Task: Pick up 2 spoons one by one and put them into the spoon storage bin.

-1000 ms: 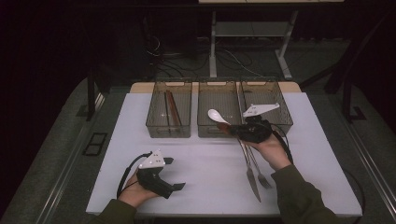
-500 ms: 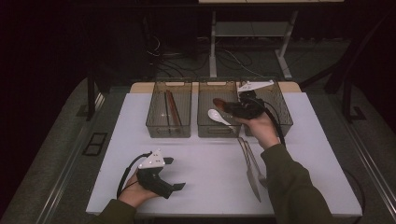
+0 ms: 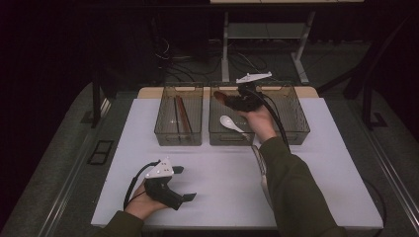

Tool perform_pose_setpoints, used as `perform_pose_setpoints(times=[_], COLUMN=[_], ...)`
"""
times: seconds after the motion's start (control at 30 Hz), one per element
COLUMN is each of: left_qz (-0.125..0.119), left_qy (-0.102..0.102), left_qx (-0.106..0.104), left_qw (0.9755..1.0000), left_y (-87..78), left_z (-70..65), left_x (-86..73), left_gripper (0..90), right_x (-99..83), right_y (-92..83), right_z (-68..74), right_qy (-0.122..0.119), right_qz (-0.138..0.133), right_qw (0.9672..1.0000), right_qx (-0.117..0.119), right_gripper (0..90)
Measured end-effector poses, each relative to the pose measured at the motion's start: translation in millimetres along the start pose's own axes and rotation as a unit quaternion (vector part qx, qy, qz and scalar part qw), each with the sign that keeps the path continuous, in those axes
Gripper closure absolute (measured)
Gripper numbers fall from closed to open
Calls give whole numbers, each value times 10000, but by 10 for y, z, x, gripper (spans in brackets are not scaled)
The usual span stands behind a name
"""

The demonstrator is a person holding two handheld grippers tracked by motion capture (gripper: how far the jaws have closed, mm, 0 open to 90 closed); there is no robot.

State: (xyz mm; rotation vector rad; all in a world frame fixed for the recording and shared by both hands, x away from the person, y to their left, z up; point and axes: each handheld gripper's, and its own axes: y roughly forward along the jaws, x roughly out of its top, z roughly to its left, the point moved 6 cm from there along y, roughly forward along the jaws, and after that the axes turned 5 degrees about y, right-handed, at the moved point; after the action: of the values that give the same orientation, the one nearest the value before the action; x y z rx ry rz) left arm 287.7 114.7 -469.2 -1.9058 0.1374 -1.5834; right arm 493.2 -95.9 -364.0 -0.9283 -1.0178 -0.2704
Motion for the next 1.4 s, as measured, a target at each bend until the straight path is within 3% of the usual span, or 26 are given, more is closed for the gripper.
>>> perform_pose_setpoints(times=[0.2, 0.53, 0.67, 0.9, 1.07, 1.4], left_qz=[-31, -28, -26, -12, -15, 31], left_qy=[-11, 3, 7, 2, -10, -8], left_qx=[-4, -21, -18, -20, -12, 9], left_qw=[10000, 10000, 10000, 10000, 10000, 10000], left_y=[-9, -11, -12, -6, -3, 8], left_z=[1, 1, 1, 1, 3, 7], left_x=[5, 6, 6, 0, -1, -10], left_gripper=[0, 0, 0, 0, 0, 0], right_x=[-22, -271, -319, -313, -342, -384], right_y=[241, 493, 519, 419, 284, -94], right_z=[-51, -138, -153, -137, -150, -137], right_qy=[146, 244, 251, 325, 254, 205], right_qz=[34, 460, 591, 540, 565, 455], right_qw=[9998, 9981, 9972, 9977, 9979, 9988], right_qx=[-110, -340, -385, -236, -184, 5], right_gripper=[830, 825, 731, 538, 463, 438])
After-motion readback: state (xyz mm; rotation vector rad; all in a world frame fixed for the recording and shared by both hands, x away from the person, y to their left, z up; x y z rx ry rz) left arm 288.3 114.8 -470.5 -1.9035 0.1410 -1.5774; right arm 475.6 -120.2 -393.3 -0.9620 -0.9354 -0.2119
